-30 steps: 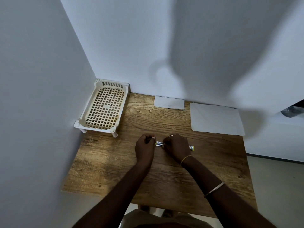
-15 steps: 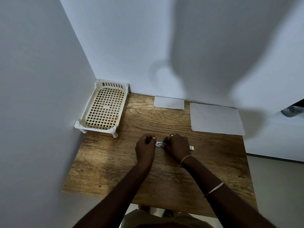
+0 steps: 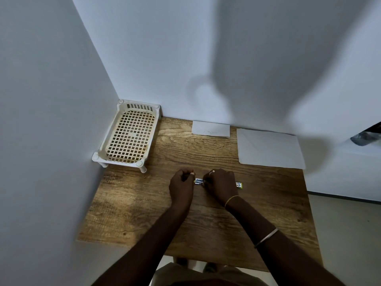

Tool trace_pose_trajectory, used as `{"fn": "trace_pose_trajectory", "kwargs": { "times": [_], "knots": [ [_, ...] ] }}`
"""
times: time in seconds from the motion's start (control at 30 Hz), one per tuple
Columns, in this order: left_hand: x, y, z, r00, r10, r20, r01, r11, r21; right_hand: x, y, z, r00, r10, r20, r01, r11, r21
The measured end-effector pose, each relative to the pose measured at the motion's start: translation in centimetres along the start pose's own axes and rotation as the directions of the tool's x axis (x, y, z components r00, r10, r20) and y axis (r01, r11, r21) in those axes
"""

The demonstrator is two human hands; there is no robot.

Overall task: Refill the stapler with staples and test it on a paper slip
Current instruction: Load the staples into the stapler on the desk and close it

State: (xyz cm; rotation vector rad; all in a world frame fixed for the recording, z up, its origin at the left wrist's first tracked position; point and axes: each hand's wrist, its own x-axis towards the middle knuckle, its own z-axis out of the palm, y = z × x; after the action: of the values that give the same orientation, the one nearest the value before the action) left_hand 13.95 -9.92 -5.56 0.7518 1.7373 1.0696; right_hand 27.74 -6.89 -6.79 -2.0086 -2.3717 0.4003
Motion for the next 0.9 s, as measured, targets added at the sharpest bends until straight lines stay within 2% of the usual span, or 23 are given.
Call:
{"fn": "trace_pose_trajectory", "kwargs": {
  "times": [0.53, 0.9],
  "knots": [
    [-0.2, 0.1, -0.2, 1.0, 0.003, -0.015, -0.002, 1.0, 0.027, -0.9, 0.8, 0.0, 0.998, -0.009, -0.07, 0.01, 1.0, 0.012],
    [-0.6, 0.4, -0.2, 1.0, 0.007, -0.013, -0.007, 1.0, 0.024, -1.5, 1.1, -0.9, 0.994, -0.104, -0.036, 0.102, 0.993, -0.059]
  ]
}}
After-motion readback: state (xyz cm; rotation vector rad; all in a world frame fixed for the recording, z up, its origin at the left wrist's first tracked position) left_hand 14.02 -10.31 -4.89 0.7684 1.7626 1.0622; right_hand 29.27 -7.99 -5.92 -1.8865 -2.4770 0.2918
